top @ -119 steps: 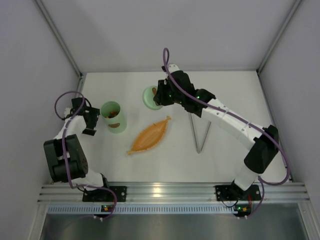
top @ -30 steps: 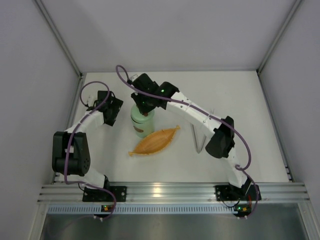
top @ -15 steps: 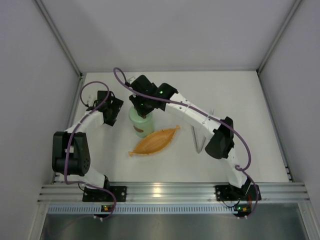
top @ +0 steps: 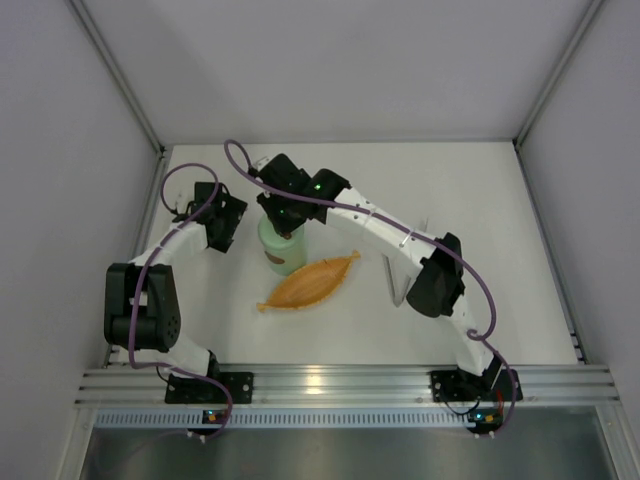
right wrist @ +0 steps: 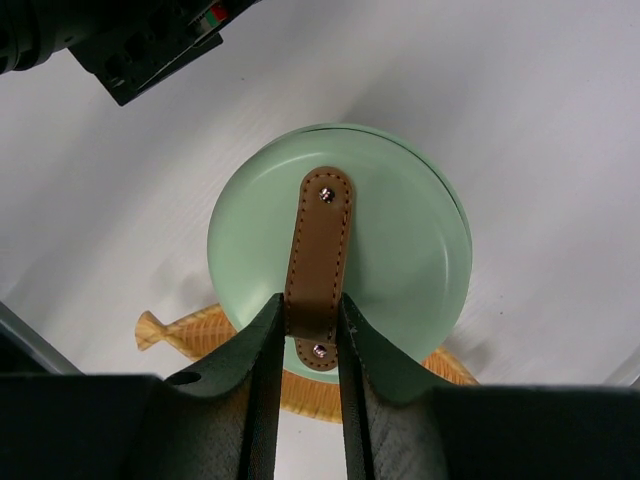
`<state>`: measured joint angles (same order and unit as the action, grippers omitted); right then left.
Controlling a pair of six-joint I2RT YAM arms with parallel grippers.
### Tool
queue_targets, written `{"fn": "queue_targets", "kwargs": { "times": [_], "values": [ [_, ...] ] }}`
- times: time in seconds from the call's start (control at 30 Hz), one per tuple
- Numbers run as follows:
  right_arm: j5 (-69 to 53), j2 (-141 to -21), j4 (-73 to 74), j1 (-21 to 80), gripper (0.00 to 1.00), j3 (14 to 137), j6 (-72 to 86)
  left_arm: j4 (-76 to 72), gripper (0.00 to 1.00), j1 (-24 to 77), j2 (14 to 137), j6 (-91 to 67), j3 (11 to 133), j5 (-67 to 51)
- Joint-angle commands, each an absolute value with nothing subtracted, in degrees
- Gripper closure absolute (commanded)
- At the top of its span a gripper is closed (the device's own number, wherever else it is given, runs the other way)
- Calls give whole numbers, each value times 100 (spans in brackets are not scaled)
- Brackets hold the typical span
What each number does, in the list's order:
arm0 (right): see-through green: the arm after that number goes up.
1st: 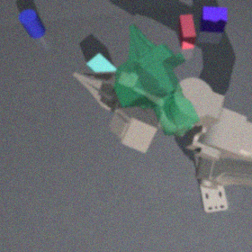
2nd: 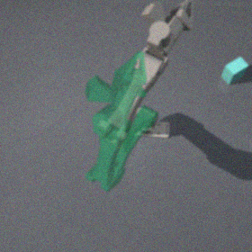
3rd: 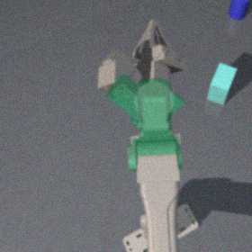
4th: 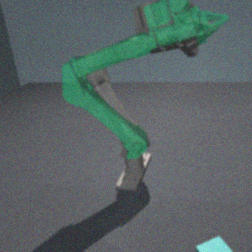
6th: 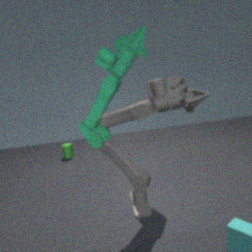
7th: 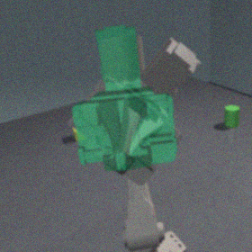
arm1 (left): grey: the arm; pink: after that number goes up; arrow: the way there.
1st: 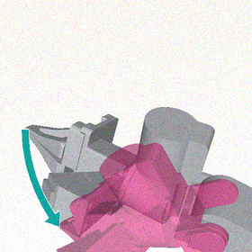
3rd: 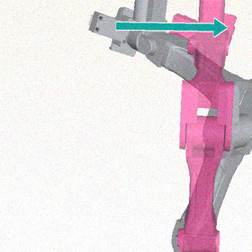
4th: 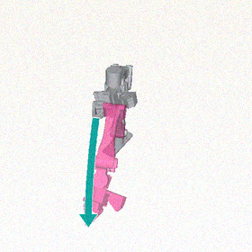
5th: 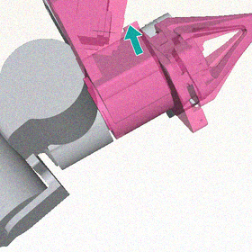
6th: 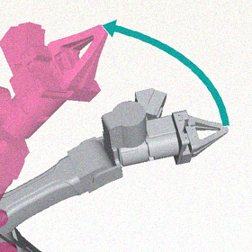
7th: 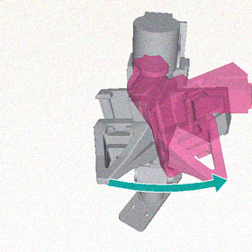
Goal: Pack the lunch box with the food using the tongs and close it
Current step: Close the box lid on the packing box.
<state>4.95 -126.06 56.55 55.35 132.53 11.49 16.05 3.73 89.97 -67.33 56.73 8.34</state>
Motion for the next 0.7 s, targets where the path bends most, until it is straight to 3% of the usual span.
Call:
{"fn": "queue_targets", "kwargs": {
  "times": [0.0, 0.67],
  "values": [
    [607, -12525, 5669, 5528, 87, 13263, 1283, 1398, 1, 308, 8930, -6653, 5607, 817],
    [54, -11997, 5537, 5291, 86, 13315, 1591, 1275, 2, 308, 9167, -6662, 5563, 615]
  ]
}}
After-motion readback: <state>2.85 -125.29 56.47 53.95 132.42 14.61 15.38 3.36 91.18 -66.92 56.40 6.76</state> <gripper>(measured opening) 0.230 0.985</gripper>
